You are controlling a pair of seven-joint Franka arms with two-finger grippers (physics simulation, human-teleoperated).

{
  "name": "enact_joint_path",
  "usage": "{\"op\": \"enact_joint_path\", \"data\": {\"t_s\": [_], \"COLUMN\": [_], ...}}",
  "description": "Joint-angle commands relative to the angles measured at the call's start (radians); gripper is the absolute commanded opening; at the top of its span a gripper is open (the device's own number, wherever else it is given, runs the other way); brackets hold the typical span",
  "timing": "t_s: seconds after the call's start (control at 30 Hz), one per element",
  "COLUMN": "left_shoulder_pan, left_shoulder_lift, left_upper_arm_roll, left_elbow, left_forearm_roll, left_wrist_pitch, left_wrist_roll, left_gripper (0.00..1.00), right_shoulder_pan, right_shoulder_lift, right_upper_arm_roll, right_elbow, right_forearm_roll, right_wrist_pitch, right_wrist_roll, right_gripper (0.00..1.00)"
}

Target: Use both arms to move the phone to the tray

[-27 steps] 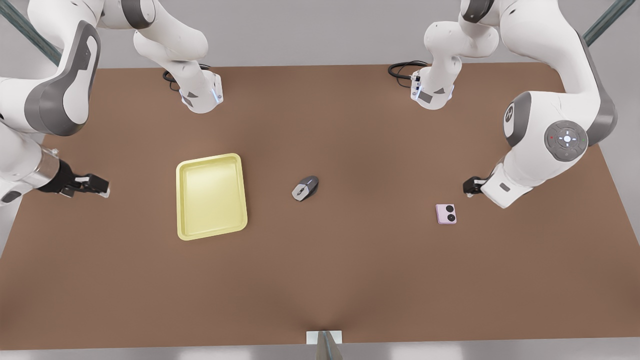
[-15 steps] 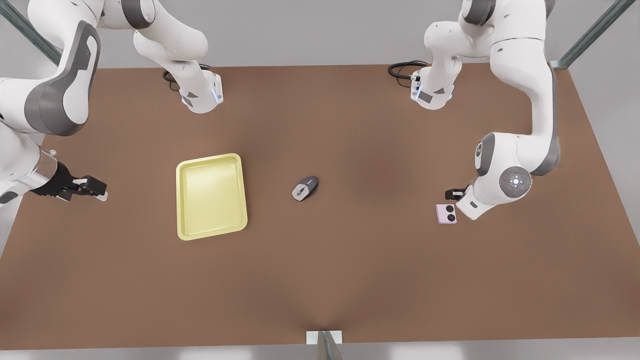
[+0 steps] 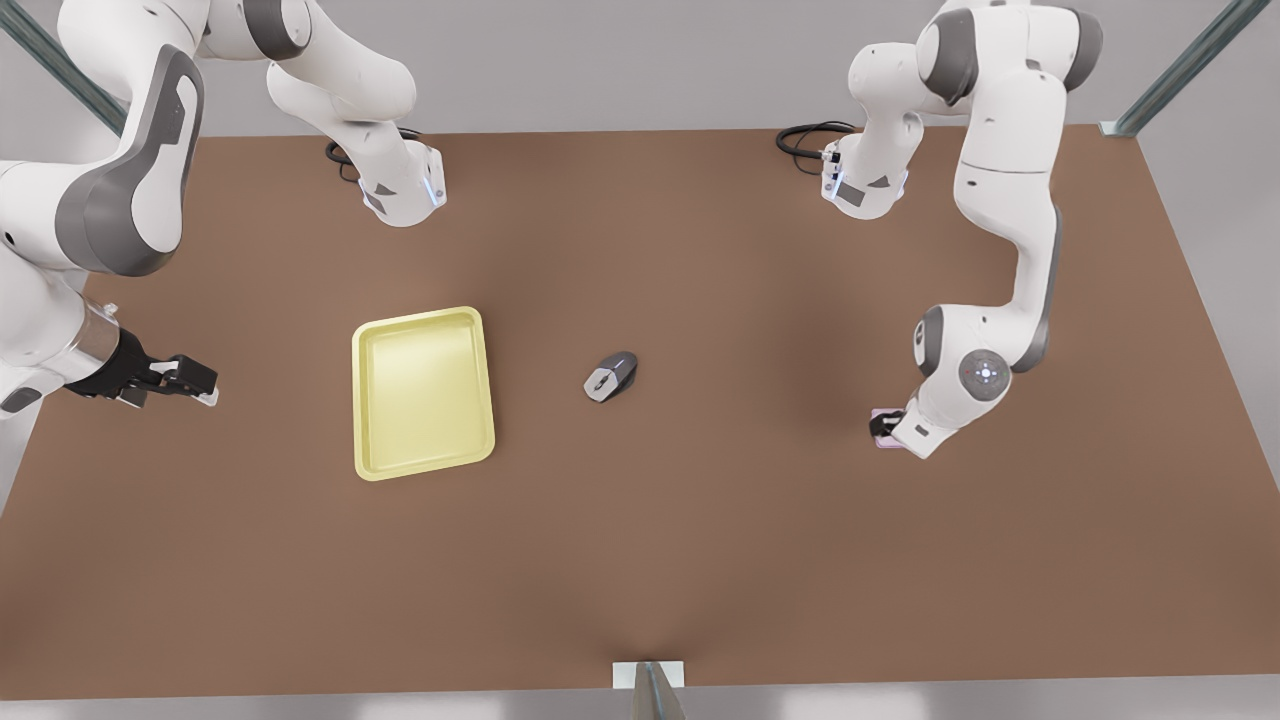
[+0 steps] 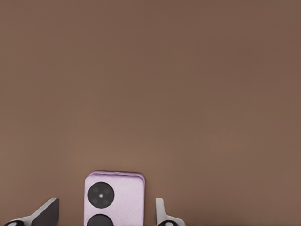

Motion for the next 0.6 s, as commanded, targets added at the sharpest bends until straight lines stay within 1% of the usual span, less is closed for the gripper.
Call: {"op": "enact_joint_path", "data": {"t_s": [0.0,0.23,0.37,0.57], "left_shoulder_pan": [0.000,-0.002,-0.002,-0.002], "left_shoulder_lift": [0.002,-0.009,-0.001,0.047], "left_upper_arm_roll": [0.000,0.006,0.006,0.006], "left_elbow": [-0.017,-0.057,-0.061,-0.060], "left_forearm_roll": [-0.007,-0.003,-0.003,-0.004], "left_wrist_pitch": [0.088,0.083,0.079,0.091], "left_wrist_roll": [-0.007,0.012,0.101,0.101], "left_gripper": [1.00,1.00,1.00,1.00], "right_shoulder_pan": [0.000,0.000,0.000,0.000], "right_shoulder_lift": [-0.001,-0.001,-0.001,-0.001], "right_upper_arm_roll": [-0.001,0.000,0.000,-0.001], "right_elbow": [0.001,-0.001,-0.001,-0.001], "right_forearm_roll": [0.000,0.000,0.002,0.002], "right_wrist_pitch": [0.001,0.001,0.001,0.003], "right_wrist_roll": [-0.007,-0.007,-0.007,-0.007], "right_gripper": [1.00,1.00,1.00,1.00]}}
